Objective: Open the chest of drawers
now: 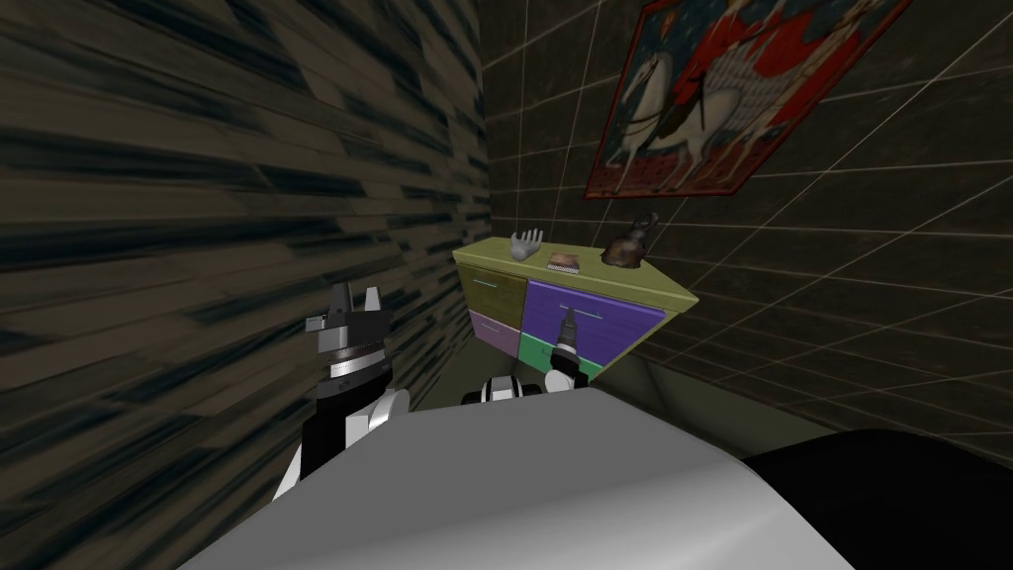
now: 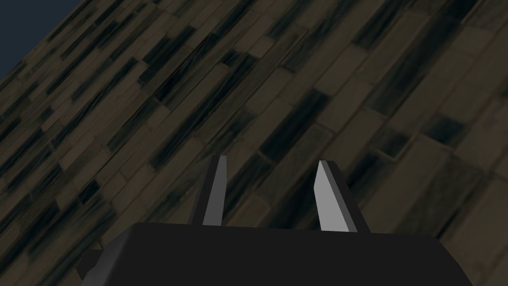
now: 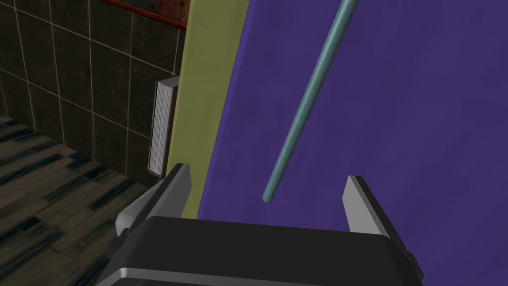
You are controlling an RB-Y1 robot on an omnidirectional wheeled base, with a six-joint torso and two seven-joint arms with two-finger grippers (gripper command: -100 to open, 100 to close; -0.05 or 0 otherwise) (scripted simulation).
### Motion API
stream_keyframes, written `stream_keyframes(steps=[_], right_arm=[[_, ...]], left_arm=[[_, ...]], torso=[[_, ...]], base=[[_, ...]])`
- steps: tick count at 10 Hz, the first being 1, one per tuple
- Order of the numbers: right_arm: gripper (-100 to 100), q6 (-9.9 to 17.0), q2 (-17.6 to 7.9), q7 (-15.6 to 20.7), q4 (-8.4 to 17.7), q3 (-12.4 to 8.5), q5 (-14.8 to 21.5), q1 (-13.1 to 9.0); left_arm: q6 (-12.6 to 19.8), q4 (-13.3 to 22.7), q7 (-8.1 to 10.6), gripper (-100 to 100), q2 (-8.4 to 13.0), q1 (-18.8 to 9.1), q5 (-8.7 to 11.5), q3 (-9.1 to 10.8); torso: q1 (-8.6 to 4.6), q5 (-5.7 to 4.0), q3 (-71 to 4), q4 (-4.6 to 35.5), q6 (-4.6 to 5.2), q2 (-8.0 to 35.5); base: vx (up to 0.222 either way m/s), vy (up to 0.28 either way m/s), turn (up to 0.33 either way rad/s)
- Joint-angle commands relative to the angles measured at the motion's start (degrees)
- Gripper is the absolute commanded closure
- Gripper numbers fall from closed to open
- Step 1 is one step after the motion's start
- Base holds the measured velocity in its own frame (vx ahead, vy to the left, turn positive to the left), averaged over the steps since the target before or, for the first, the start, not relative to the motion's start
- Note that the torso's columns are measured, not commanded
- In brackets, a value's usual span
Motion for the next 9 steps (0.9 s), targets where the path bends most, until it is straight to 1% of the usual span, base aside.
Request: stream_keyframes(steps=[1, 3, 5, 6, 8, 9], right_arm=[[-100, -0.75, -0.22, -4.51, 1.4, 1.68, -3.15, -1.68], [-100, -1.24, -0.58, -7.17, 2.2, 2.66, -4.98, -2.57], [-100, -1.59, -0.94, -8.93, 2.67, 3.27, -6.19, -3.11], [-100, -1.55, -0.76, -8.34, 2.67, 3.14, -5.74, -3.01], [-100, -0.12, 0.17, -5.93, 1.16, 2.7, -6.77, -3.69], [-100, -0.48, -0.13, -6.67, 1.37, 2.78, -6.57, -3.42]], left_arm=[[0.0, 0.0, 0.0, 0, 0.0, 0.0, 0.0, 0.0], [0.0, 0.0, 0.0, 0, 0.0, 0.0, 0.0, 0.0], [0.0, 0.0, 0.0, 0, 0.0, 0.0, 0.0, 0.0], [0.0, 0.0, 0.0, 0, 0.0, 0.0, 0.0, 0.0], [0.0, 0.0, 0.0, 0, 0.0, 0.0, 0.0, 0.0], [0.0, 0.0, 0.0, 0, 0.01, 0.0, 0.0, 0.01]], torso=[[0.02, 0.01, -0.01, 0.0, 0.0, -0.03], [-0.02, 0.0, 0.0, 0.0, 0.01, 0.0], [-0.03, -0.01, 0.02, 0.01, 0.0, 0.03], [-0.02, 0.0, 0.04, 0.02, 0.01, 0.07], [-0.12, -0.02, -0.03, 0.0, 0.01, -0.05], [-0.17, -0.05, -0.09, -0.04, 0.0, -0.14]], base=[[0.049, 0.004, 0.03], [0.048, -0.002, 0.021], [0.03, -0.003, 0.014], [0.009, 0.0, 0.003], [0.058, -0.053, -0.025], [0.033, -0.032, 0.001]])
